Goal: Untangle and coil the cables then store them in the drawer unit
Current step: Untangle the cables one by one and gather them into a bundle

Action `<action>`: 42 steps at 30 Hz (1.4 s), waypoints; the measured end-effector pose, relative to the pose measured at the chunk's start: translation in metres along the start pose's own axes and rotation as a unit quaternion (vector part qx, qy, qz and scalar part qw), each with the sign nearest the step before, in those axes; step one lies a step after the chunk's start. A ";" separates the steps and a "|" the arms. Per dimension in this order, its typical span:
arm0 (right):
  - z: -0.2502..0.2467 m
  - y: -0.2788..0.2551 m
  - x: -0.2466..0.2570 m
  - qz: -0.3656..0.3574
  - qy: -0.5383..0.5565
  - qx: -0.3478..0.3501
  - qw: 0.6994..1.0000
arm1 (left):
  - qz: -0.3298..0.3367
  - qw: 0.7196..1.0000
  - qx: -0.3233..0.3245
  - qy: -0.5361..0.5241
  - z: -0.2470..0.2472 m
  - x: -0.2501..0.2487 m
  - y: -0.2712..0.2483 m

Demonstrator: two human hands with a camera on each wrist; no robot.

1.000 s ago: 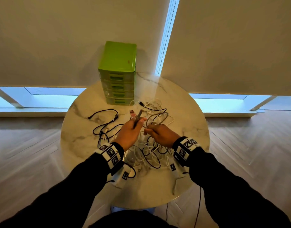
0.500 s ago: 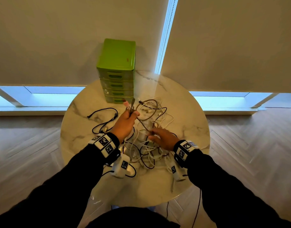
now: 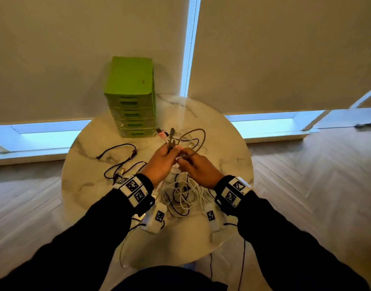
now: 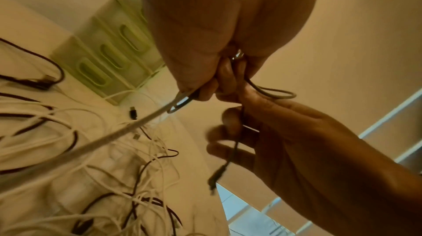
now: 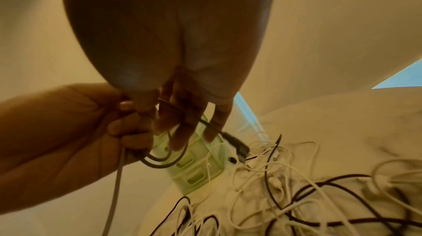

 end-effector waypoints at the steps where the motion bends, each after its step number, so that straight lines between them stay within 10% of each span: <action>1: -0.007 -0.006 -0.002 -0.003 -0.008 -0.035 0.999 | 0.009 1.000 0.003 0.029 0.005 0.000 0.003; 6: -0.060 -0.059 -0.036 0.038 -0.091 -0.140 0.985 | 0.026 0.997 -0.014 0.073 0.028 0.007 0.022; 14: -0.069 -0.183 -0.137 0.386 -0.115 -0.067 0.913 | -0.028 0.980 0.126 -0.149 0.116 -0.007 0.005; 18: -0.054 -0.217 -0.136 0.281 -0.132 -0.199 0.929 | -0.048 0.974 0.183 -0.124 0.154 0.011 -0.012; 23: -0.056 -0.211 -0.079 0.152 -0.033 -0.187 0.970 | -0.054 0.971 0.227 -0.051 0.182 0.025 -0.024; 28: -0.084 -0.217 -0.074 0.140 -0.124 -0.297 0.936 | -0.015 0.982 0.187 -0.024 0.182 0.021 -0.013; 34: -0.098 -0.228 -0.131 0.371 -0.258 -0.111 0.885 | -0.061 0.953 0.160 -0.252 0.147 0.008 0.010; 42: -0.051 -0.172 -0.075 0.146 -0.042 -0.096 0.984 | -0.108 0.916 0.233 -0.307 0.144 0.007 0.000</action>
Point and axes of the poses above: each hand's wrist, its own y-axis towards the middle knuckle, its own z-axis out of the palm, x = y × z, the point moved 1 cm from there along y, towards the middle knuckle, and after that the axes turned 2 degrees about z, right-handed, at the moved point
